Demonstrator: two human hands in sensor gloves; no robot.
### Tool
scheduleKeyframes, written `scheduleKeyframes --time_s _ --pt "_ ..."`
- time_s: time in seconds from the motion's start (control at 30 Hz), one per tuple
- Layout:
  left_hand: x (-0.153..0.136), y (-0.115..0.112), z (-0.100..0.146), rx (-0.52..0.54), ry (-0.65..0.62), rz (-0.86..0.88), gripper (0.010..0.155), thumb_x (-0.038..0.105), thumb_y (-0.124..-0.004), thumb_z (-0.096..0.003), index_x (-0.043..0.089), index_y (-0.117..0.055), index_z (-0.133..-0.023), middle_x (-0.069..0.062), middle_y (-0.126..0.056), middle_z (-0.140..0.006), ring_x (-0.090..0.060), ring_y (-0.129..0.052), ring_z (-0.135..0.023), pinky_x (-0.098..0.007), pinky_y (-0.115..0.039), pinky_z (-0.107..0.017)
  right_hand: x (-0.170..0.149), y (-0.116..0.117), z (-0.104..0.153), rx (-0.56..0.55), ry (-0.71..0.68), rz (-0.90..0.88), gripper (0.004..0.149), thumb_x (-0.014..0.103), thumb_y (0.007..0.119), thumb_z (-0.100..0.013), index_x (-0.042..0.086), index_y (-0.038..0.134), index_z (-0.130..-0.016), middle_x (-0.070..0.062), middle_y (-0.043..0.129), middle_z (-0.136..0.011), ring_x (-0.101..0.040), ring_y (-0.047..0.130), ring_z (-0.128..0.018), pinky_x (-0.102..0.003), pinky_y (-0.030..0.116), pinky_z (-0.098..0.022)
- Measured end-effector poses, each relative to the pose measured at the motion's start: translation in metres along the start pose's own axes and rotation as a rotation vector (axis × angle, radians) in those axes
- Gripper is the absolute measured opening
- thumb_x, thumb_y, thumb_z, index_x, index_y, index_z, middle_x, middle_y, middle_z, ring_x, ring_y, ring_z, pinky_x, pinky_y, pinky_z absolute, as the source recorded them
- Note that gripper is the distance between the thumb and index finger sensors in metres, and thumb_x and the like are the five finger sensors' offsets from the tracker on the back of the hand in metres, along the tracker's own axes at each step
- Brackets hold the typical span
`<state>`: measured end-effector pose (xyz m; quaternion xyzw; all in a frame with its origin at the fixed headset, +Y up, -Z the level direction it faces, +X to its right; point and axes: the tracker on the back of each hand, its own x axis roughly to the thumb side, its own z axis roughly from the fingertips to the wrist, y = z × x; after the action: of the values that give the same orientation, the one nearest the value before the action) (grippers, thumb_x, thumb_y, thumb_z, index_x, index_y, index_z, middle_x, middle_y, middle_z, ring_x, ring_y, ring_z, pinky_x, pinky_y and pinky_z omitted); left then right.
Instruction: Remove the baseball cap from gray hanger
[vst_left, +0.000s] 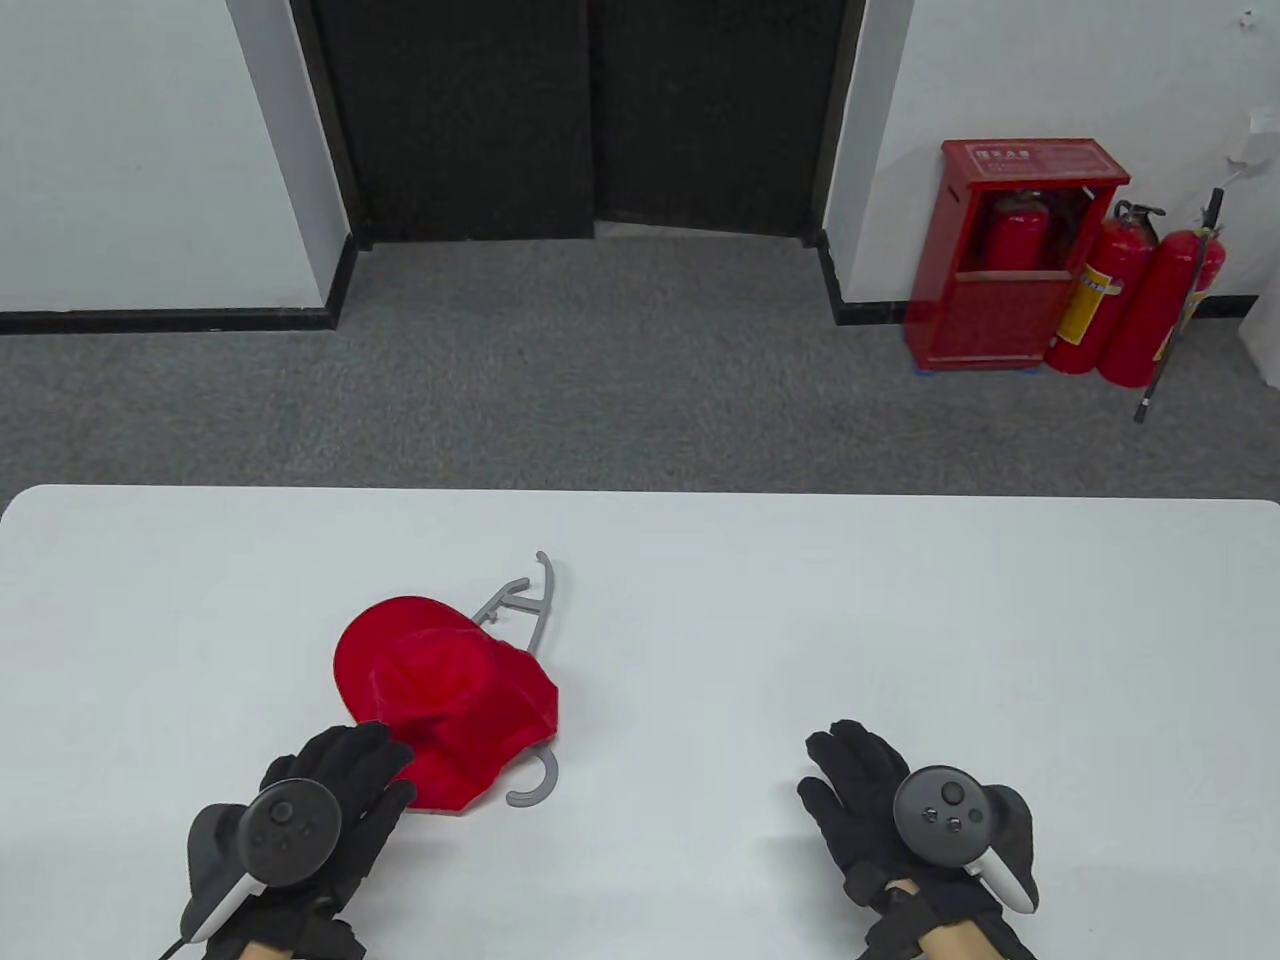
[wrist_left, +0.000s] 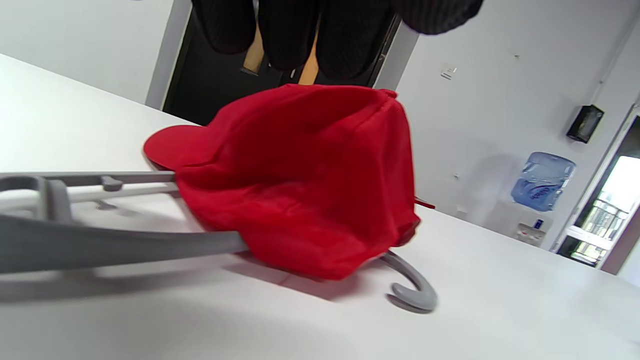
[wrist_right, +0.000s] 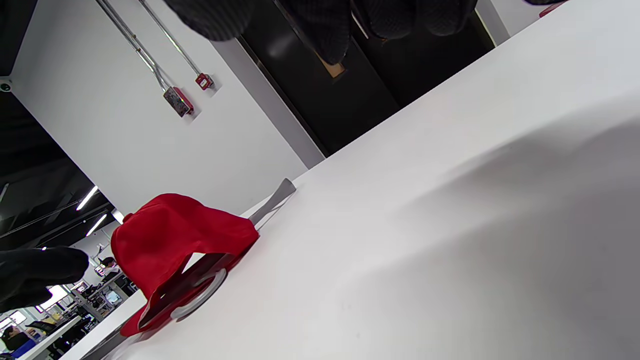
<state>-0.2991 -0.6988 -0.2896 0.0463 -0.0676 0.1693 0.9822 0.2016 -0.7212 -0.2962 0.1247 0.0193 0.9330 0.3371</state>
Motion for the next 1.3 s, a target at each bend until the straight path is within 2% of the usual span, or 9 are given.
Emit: scheduleKeyframes --time_s 0.13,0.3,0.4,0.53,0.67,0.9,1.07,1.17,1.3 --pt "-0.013 -0.007 -0.003 0.017 0.073 -0.021 0.055 0.052 -0.07 -0.057 0.03 -0.077 -0.106 -0.011 -0.062 -0.125 -0.044 -0.062 -0.116 -0.077 -0.043 -0.074 0.0 0.0 0.0 0.004 0.003 -0.018 0.065 0.047 0.062 -0.059 0.009 0.058 -0.112 -0.027 0.043 -0.121 -0.058 0.044 -0.104 -0.083 0.043 -0.063" --pt "-0.031 -0.025 -0.006 -0.047 0.184 -0.014 0.06 0.055 -0.07 -0.0568 0.032 -0.069 -0.112 -0.012 -0.044 -0.131 -0.049 -0.048 -0.12 -0.079 -0.039 -0.074 0.0 0.0 0.0 0.015 0.005 -0.025 0.065 0.047 0.061 -0.059 0.008 0.058 -0.112 -0.027 0.043 -0.121 -0.057 0.045 -0.104 -0.083 0.043 -0.063" --pt "-0.04 -0.038 -0.006 -0.126 0.235 -0.015 0.068 0.059 -0.07 -0.0561 0.039 -0.052 -0.119 -0.007 -0.032 -0.134 -0.051 -0.04 -0.122 -0.08 -0.036 -0.074 0.0 0.001 -0.001 0.023 0.003 -0.024 0.065 0.047 0.061 -0.059 0.009 0.059 -0.112 -0.027 0.043 -0.121 -0.058 0.045 -0.104 -0.083 0.043 -0.063" --pt "-0.045 -0.05 -0.007 -0.193 0.267 -0.029 0.071 0.06 -0.072 -0.0552 0.041 -0.048 -0.12 -0.008 -0.031 -0.134 -0.052 -0.039 -0.122 -0.081 -0.035 -0.074 -0.001 0.001 -0.001 0.032 0.004 -0.028 0.065 0.047 0.061 -0.059 0.008 0.059 -0.112 -0.027 0.043 -0.121 -0.058 0.045 -0.103 -0.082 0.043 -0.063" --pt "-0.05 -0.063 -0.007 -0.351 0.354 -0.024 0.076 0.059 -0.073 -0.0563 0.04 -0.039 -0.122 -0.015 -0.019 -0.133 -0.056 -0.029 -0.121 -0.082 -0.031 -0.073 -0.001 0.002 -0.001 0.043 0.007 -0.034 0.065 0.047 0.061 -0.059 0.008 0.06 -0.111 -0.028 0.044 -0.12 -0.058 0.046 -0.103 -0.082 0.044 -0.063" --pt "-0.05 -0.066 -0.007 -0.347 0.358 -0.067 0.067 0.05 -0.078 -0.058 0.035 -0.052 -0.118 -0.016 -0.024 -0.133 -0.055 -0.033 -0.12 -0.08 -0.032 -0.075 -0.001 0.004 -0.001 0.066 0.013 -0.039 0.065 0.047 0.061 -0.059 0.008 0.061 -0.111 -0.028 0.044 -0.12 -0.058 0.047 -0.103 -0.082 0.044 -0.062" --pt "-0.05 -0.065 -0.008 -0.307 0.345 -0.083 0.056 0.044 -0.08 -0.058 0.033 -0.064 -0.111 -0.016 -0.031 -0.132 -0.055 -0.041 -0.119 -0.079 -0.036 -0.075 -0.001 0.005 -0.002 0.082 0.018 -0.041 0.065 0.047 0.061 -0.059 0.007 0.061 -0.111 -0.028 0.044 -0.12 -0.058 0.048 -0.103 -0.082 0.045 -0.063" --pt "-0.048 -0.062 -0.009 -0.266 0.319 -0.102 0.044 0.04 -0.08 -0.0578 0.032 -0.077 -0.101 -0.016 -0.038 -0.131 -0.056 -0.047 -0.118 -0.079 -0.039 -0.075 -0.001 0.005 -0.002 0.091 0.019 -0.043 0.065 0.047 0.061 -0.059 0.008 0.061 -0.111 -0.028 0.044 -0.12 -0.058 0.048 -0.102 -0.082 0.045 -0.062" --pt "-0.045 -0.06 -0.01 -0.264 0.306 -0.103 0.043 0.037 -0.08 -0.0582 0.026 -0.08 -0.1 -0.017 -0.042 -0.131 -0.053 -0.047 -0.119 -0.08 -0.037 -0.075 -0.001 0.006 -0.002 0.094 0.019 -0.049 0.065 0.047 0.061 -0.059 0.007 0.061 -0.111 -0.028 0.045 -0.12 -0.058 0.049 -0.102 -0.082 0.045 -0.062"
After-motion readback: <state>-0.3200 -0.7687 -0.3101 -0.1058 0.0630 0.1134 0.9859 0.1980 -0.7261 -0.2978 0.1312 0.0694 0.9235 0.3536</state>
